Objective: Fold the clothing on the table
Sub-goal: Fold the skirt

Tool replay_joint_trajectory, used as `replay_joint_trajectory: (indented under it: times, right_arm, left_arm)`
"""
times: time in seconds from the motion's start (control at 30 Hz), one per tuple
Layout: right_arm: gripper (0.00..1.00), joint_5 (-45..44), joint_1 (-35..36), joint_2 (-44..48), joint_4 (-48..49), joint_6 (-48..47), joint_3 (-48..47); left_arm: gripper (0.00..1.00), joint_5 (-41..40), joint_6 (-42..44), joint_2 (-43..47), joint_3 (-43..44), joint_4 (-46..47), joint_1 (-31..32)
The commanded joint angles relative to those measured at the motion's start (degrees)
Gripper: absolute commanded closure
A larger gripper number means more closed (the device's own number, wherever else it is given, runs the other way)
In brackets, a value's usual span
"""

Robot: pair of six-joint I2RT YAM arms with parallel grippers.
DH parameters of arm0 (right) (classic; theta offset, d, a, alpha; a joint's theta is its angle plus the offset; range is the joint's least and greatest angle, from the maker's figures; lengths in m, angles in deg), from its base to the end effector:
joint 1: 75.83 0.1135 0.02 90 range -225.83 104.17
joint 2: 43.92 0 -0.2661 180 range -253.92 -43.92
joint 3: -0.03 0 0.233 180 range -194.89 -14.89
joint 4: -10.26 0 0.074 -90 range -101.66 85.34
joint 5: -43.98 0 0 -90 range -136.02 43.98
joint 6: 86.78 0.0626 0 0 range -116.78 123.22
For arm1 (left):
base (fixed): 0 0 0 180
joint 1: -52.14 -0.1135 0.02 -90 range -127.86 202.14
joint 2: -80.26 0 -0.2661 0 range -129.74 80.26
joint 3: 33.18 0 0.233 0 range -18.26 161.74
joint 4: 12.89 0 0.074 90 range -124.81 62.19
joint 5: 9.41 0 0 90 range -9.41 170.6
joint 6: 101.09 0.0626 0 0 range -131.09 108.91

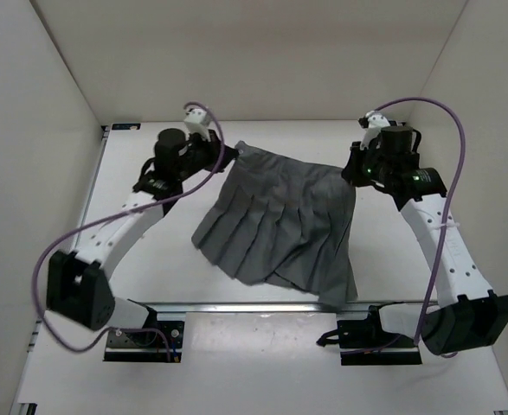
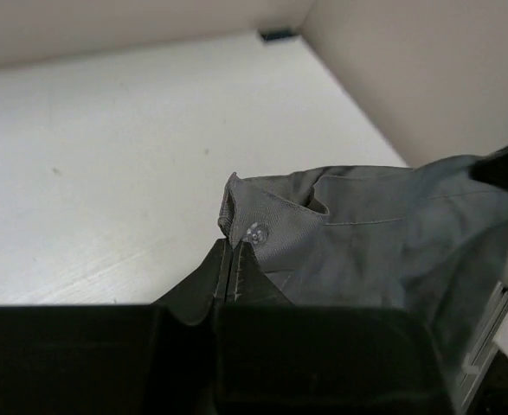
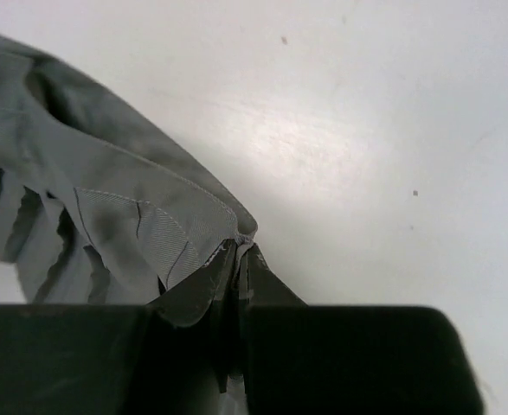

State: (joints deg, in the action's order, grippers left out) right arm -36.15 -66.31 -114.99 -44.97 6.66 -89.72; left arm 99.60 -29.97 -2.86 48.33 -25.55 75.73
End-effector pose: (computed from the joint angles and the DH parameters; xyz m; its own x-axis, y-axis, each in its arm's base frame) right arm 0.2580 0.0541 0.3590 -0.6042 -0.0414 -0.7958 -0.2630 0.9531 0.1501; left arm 0.3127 -0.1588 0.3383 -0.4298 -0.1462 -0.8910 0.5586 0.7322 -0.3896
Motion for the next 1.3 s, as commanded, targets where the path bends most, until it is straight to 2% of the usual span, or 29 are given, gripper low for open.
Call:
replay_joint_trajectory:
  times: [0.0, 0.07, 0.23, 0.47, 0.6, 0.67, 0.77, 0.93, 1.07, 1.17, 1.27]
  right_arm:
    - [1.0, 5.6, -1.3, 3.7, 4.7, -1.5, -3.6]
    - [1.0, 7.7, -1.1, 5.1, 5.0, -2.1, -4.7]
    - [1.0, 5.9, 1.3, 9.7, 4.4, -2.6, -6.0]
    - [1.0, 18.7, -2.0, 16.9, 7.1, -0.9, -10.4]
    - [1.0, 24.2, -4.3, 13.3, 6.8, -1.4, -11.3]
    - [1.0, 25.1, -2.9, 8.2, 3.6, -2.8, -14.1]
    - [1.0, 26.4, -1.2, 8.4, 5.1, -2.8, -12.5]
    - [1.0, 38.5, -8.5, 7.2, 7.2, 1.6, -11.2]
    - [1.0, 37.7, -6.4, -0.6, 6.0, 1.4, -10.8]
    - [1.0, 36.3, -5.1, -7.1, 6.4, 1.0, -11.0]
    - [1.0, 33.1, -4.1, -13.3, 8.2, 0.2, -12.8]
  left_arm:
    - [1.0, -0.5, -2.0, 10.2, -3.2, 4.5, -2.4]
    - [1.0, -2.0, -1.4, 16.7, -3.7, 2.8, -3.1]
    - [1.0, -3.2, -1.8, 26.8, -6.2, -0.8, -4.5]
    - [1.0, -4.6, -3.4, 37.8, -4.0, -2.3, -4.6]
    - [1.0, -5.2, -2.8, 36.3, -2.6, -5.6, -5.7]
    - [1.0, -5.0, -3.4, 35.9, -4.3, -5.3, -6.3]
    - [1.0, -5.5, -3.0, 35.9, -5.1, -5.9, -5.5]
    - [1.0, -7.2, -3.4, 36.3, -6.6, -8.2, -5.9]
    - [1.0, -7.9, -3.0, 33.1, -8.6, -7.6, -5.8]
    - [1.0, -9.3, -3.2, 30.1, -12.6, -3.9, -7.2]
    - [1.0, -10.2, -1.8, 22.7, -13.2, -1.2, -8.0]
